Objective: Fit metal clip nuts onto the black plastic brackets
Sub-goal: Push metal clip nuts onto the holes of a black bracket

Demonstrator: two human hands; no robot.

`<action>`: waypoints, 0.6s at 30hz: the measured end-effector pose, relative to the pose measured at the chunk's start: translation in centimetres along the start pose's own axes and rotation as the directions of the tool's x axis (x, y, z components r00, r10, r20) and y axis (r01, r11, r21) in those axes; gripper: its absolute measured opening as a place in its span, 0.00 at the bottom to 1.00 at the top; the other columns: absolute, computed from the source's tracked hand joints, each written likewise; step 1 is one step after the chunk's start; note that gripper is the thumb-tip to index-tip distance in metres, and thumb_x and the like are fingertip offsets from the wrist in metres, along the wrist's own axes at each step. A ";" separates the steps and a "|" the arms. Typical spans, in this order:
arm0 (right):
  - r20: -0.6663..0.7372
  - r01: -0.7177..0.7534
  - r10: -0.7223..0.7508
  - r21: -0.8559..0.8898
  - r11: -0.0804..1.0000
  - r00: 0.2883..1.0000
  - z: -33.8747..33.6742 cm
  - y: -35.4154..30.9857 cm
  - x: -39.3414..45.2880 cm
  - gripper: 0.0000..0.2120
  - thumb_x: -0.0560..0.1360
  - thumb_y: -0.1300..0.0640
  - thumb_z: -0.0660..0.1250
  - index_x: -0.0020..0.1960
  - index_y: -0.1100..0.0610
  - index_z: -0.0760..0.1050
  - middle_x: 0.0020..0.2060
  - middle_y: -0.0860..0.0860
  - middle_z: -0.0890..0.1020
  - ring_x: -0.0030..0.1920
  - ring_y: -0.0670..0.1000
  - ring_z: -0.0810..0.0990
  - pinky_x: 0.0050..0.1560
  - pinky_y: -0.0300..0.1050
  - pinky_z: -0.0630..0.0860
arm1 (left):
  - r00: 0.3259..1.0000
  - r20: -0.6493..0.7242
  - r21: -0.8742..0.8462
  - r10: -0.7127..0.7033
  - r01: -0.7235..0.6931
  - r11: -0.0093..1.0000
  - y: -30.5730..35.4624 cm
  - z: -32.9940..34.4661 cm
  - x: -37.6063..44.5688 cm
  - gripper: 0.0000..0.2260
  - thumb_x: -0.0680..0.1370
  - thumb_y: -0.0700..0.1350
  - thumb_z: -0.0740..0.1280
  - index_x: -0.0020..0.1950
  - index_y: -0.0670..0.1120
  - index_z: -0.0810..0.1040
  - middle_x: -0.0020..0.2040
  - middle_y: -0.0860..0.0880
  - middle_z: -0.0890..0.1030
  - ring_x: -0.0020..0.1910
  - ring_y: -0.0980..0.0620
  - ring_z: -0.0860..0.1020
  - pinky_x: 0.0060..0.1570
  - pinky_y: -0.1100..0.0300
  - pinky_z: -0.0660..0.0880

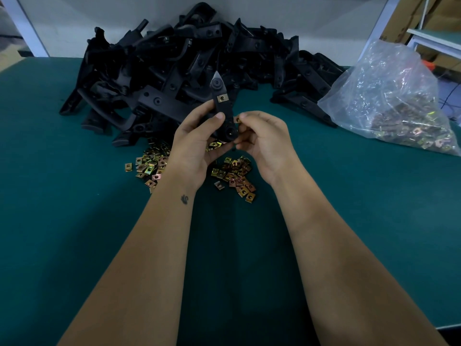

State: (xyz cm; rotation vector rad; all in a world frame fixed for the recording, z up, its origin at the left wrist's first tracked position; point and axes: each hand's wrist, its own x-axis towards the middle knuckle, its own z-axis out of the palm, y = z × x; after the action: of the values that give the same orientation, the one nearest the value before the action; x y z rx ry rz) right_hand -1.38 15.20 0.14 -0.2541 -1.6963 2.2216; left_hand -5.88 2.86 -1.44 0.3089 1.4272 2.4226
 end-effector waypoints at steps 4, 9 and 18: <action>0.005 0.003 -0.003 -0.039 0.999 1.000 0.0 0.1 0.1 0.10 0.78 0.65 0.64 0.38 0.58 0.77 0.29 0.49 0.76 0.28 0.47 0.75 0.30 0.39 0.73 | 1.000 -0.007 -0.006 0.002 -0.002 1.000 0.0 0.0 0.0 0.11 0.79 0.40 0.68 0.59 0.51 0.81 0.57 0.46 0.83 0.55 0.49 0.82 0.45 0.54 0.81; 0.020 0.013 -0.011 -0.105 0.994 1.000 0.0 0.3 0.2 0.11 0.78 0.65 0.65 0.38 0.57 0.77 0.27 0.48 0.77 0.27 0.46 0.75 0.29 0.39 0.73 | 1.000 -0.024 0.006 0.001 0.000 1.000 0.0 0.1 0.0 0.13 0.79 0.39 0.68 0.63 0.49 0.80 0.60 0.44 0.82 0.56 0.48 0.81 0.47 0.53 0.81; 0.035 0.016 -0.010 -0.174 0.985 0.999 -0.2 0.7 0.1 0.08 0.76 0.62 0.70 0.38 0.55 0.79 0.28 0.45 0.78 0.27 0.44 0.72 0.30 0.37 0.69 | 0.999 -0.001 0.099 0.049 -0.049 0.994 0.0 0.0 -0.2 0.14 0.79 0.40 0.68 0.65 0.47 0.77 0.62 0.44 0.80 0.59 0.49 0.80 0.52 0.52 0.81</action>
State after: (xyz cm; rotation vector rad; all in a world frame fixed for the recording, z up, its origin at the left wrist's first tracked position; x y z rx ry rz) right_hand -1.50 15.22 -0.62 -0.2482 -1.9074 2.0811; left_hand -5.68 2.84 -1.43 0.3676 1.5621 2.3958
